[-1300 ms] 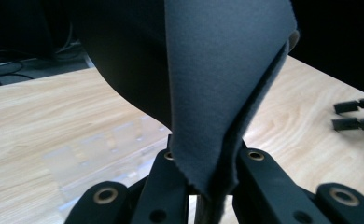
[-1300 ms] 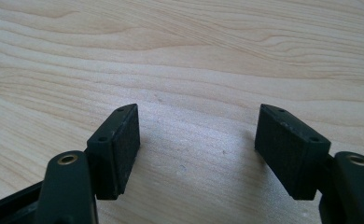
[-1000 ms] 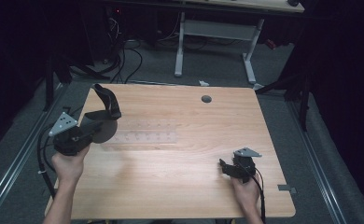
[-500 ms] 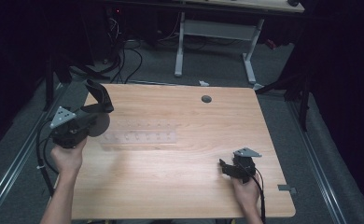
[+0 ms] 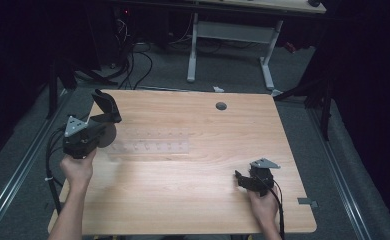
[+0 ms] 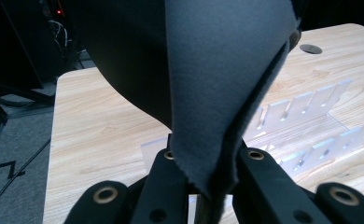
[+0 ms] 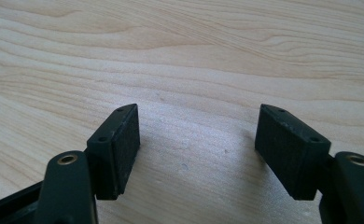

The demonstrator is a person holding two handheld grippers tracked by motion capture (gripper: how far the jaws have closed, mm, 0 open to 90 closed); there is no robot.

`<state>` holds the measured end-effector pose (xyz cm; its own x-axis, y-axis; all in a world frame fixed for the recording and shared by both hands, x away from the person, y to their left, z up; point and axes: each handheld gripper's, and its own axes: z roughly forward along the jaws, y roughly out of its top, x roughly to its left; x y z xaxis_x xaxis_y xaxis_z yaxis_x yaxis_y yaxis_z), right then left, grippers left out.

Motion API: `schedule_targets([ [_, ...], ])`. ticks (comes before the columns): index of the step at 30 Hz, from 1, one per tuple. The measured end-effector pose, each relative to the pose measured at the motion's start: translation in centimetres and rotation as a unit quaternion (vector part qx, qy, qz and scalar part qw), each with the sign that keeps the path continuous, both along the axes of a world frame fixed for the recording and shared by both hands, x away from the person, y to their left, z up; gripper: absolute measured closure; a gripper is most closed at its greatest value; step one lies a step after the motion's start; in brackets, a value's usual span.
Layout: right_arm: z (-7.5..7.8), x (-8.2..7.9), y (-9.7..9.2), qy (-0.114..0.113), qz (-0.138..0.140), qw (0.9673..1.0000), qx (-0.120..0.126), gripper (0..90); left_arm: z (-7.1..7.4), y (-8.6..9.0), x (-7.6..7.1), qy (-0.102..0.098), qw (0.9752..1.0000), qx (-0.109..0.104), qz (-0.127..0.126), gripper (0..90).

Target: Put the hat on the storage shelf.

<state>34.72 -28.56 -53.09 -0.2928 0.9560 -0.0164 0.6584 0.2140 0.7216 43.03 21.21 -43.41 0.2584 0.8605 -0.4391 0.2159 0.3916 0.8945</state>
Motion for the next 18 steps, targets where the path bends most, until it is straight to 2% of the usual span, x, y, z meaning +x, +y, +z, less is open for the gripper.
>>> schedule_targets([
  [13, 0.0, 0.0, 0.0, 0.000, 0.002, 1.0000, 0.000, 31.2, -0.9, -1.0, 0.5, 0.002, 0.9996, 0.030, 0.003, 85.8],
  [18, 0.0, 0.0, 0.0, 0.000, 0.002, 1.0000, 0.000, 31.2, -1.4, -0.9, 0.7, 0.007, 0.9997, 0.024, 0.005, 85.8],
])
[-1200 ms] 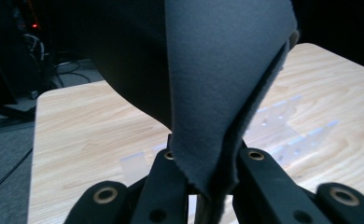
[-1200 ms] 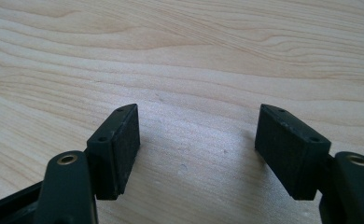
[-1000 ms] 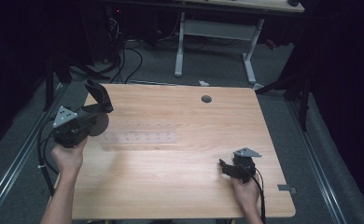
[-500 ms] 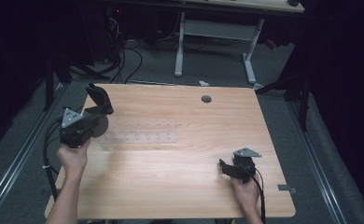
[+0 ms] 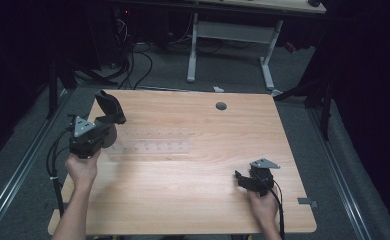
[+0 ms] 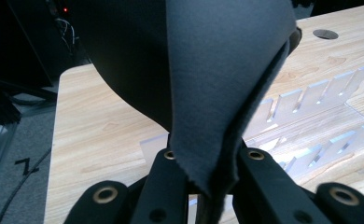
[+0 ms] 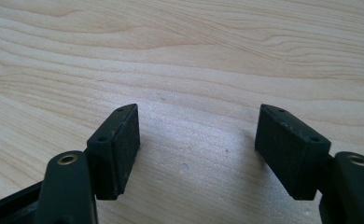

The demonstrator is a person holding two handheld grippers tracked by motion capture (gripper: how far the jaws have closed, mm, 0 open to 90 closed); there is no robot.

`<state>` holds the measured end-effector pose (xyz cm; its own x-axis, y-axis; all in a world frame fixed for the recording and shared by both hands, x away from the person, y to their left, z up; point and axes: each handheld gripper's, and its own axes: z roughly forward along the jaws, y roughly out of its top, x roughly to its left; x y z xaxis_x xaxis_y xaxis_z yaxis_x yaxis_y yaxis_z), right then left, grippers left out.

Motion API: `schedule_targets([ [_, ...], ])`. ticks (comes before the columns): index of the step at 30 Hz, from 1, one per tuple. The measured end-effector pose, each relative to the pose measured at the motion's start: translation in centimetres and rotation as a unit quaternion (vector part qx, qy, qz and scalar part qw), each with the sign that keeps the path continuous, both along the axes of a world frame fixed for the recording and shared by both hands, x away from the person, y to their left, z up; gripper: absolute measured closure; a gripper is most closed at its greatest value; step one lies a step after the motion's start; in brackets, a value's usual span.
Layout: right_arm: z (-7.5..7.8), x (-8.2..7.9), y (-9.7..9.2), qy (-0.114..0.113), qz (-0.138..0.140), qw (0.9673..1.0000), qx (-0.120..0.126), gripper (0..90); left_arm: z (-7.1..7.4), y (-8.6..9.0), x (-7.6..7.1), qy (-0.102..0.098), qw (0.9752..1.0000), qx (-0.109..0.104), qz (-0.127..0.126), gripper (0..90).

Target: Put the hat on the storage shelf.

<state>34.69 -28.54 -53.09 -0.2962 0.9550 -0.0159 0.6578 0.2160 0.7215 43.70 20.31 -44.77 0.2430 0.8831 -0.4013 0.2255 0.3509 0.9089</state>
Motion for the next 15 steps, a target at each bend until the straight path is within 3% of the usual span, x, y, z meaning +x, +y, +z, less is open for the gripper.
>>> schedule_targets([
  [15, 0.0, 0.0, 0.0, 0.000, 0.000, 1.0000, -0.001, 31.2, -1.6, 0.0, 0.2, 0.017, 0.9998, -0.006, -0.002, 85.3],
])
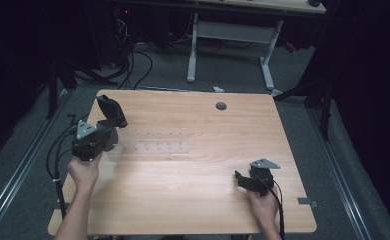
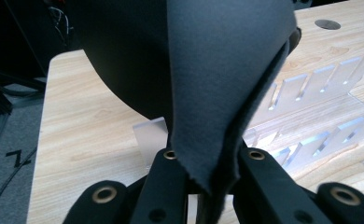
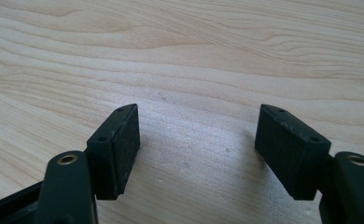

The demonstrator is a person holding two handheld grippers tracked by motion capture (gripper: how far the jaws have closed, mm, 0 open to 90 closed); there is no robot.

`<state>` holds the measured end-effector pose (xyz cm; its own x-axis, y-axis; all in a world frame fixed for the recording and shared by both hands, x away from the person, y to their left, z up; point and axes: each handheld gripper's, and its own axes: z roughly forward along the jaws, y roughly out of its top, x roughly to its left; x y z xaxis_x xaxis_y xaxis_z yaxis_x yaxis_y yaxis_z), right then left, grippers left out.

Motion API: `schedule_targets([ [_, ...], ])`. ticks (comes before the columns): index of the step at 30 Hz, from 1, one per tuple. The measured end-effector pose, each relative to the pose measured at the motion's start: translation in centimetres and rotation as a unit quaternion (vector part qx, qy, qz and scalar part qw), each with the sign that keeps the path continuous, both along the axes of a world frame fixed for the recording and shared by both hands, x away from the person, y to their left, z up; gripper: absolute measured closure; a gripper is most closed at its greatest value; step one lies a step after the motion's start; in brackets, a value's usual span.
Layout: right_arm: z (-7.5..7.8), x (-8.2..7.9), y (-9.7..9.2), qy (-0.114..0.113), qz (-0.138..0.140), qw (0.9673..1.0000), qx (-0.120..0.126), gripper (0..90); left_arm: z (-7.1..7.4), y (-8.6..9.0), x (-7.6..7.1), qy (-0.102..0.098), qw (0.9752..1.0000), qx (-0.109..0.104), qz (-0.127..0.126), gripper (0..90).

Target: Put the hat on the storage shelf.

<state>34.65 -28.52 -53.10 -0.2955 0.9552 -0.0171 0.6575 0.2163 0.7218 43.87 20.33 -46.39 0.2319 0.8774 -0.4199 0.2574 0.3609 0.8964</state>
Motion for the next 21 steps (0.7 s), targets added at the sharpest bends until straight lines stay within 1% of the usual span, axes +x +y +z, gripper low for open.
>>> schedule_targets([
  [3, 0.00, 0.00, 0.00, 0.000, 0.000, 1.0000, 0.000, 31.2, -0.24, 0.19, -0.14, 0.001, 1.0000, -0.008, 0.000, 85.2],
  [6, 0.00, 0.00, 0.00, 0.000, 0.000, 1.0000, 0.000, 31.2, -0.27, 0.29, -0.22, 0.004, 0.9999, -0.010, 0.000, 84.9],
  [10, 0.00, 0.00, 0.00, 0.000, 0.000, 1.0000, 0.000, 31.2, -0.36, 0.31, -0.40, 0.010, 0.9999, -0.012, -0.004, 84.2],
  [15, 0.00, 0.00, 0.00, 0.000, 0.000, 1.0000, 0.000, 31.2, -0.47, 0.51, -0.56, 0.022, 0.9997, -0.014, -0.005, 80.5],
  [17, 0.00, 0.00, 0.00, 0.000, 0.000, 1.0000, 0.000, 31.2, -0.44, 0.52, -0.67, 0.024, 0.9996, -0.009, -0.006, 78.9],
  [19, 0.00, 0.00, 0.00, 0.000, 0.000, 1.0000, 0.000, 31.2, -0.30, 0.55, -0.73, 0.026, 0.9996, -0.014, -0.006, 74.8],
  [21, 0.00, 0.00, 0.00, 0.000, 0.000, 1.0000, 0.000, 31.2, -0.18, 0.70, -0.79, 0.027, 0.9995, -0.014, -0.001, 67.8],
])
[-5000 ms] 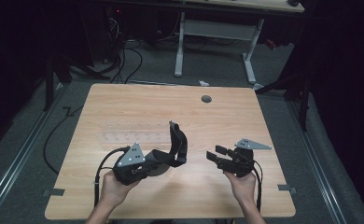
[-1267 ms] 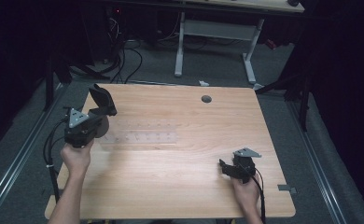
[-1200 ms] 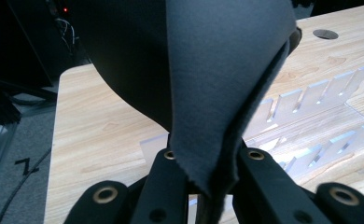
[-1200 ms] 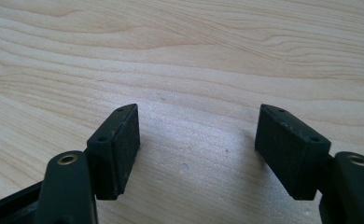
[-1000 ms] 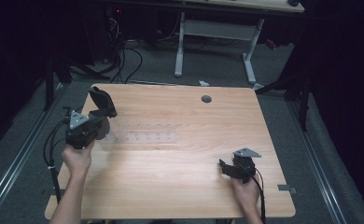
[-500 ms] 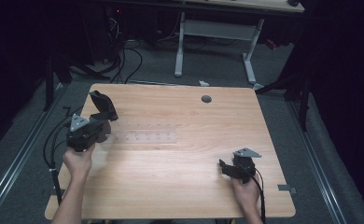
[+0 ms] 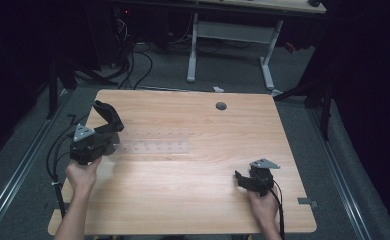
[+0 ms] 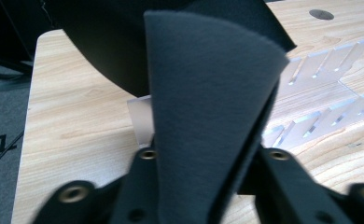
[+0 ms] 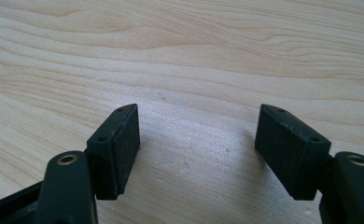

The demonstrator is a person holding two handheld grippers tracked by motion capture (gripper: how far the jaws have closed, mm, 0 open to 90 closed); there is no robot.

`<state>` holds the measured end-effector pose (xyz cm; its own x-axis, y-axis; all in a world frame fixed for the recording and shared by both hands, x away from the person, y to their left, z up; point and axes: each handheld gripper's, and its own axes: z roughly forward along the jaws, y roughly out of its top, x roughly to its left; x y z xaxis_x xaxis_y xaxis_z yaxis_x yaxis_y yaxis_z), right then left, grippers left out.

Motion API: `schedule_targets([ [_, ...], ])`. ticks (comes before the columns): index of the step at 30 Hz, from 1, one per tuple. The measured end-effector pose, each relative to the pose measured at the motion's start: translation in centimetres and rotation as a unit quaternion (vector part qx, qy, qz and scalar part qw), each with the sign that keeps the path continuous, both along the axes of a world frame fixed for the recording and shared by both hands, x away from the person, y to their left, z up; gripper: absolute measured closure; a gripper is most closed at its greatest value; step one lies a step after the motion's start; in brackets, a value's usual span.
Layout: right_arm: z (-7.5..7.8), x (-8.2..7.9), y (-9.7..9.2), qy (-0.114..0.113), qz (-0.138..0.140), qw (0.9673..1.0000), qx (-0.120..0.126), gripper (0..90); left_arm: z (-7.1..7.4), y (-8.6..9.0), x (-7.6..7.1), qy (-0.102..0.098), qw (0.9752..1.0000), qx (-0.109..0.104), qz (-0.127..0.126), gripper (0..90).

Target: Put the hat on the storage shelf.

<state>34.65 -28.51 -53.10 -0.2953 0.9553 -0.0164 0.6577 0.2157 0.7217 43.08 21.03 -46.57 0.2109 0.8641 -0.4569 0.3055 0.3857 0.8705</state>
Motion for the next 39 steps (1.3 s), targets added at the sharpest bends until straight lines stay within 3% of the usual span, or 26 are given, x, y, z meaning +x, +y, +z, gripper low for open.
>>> schedule_targets([
  [4, 0.0, 0.0, 0.0, 0.000, 0.001, 1.0000, 0.000, 31.2, 0.6, 0.6, -0.4, 0.006, 0.9998, -0.016, 0.004, 53.2],
  [8, 0.0, 0.0, 0.0, 0.000, 0.000, 1.0000, 0.000, 31.2, 1.2, 1.0, -1.1, 0.009, 0.9997, -0.023, 0.004, 45.0],
  [20, 0.0, 0.0, 0.0, 0.000, 0.001, 1.0000, 0.000, 31.2, 2.7, 1.7, -3.9, 0.007, 0.9996, -0.027, -0.007, 40.4],
  [24, 0.0, 0.0, 0.0, 0.000, 0.001, 1.0000, 0.000, 31.2, 3.2, 1.8, -4.6, 0.002, 0.9989, -0.046, -0.010, 40.0],
  [39, 0.0, 0.0, 0.0, 0.000, 0.001, 1.0000, 0.000, 31.2, 4.1, 0.6, -7.0, -0.015, 0.9966, -0.074, -0.034, 36.8],
])
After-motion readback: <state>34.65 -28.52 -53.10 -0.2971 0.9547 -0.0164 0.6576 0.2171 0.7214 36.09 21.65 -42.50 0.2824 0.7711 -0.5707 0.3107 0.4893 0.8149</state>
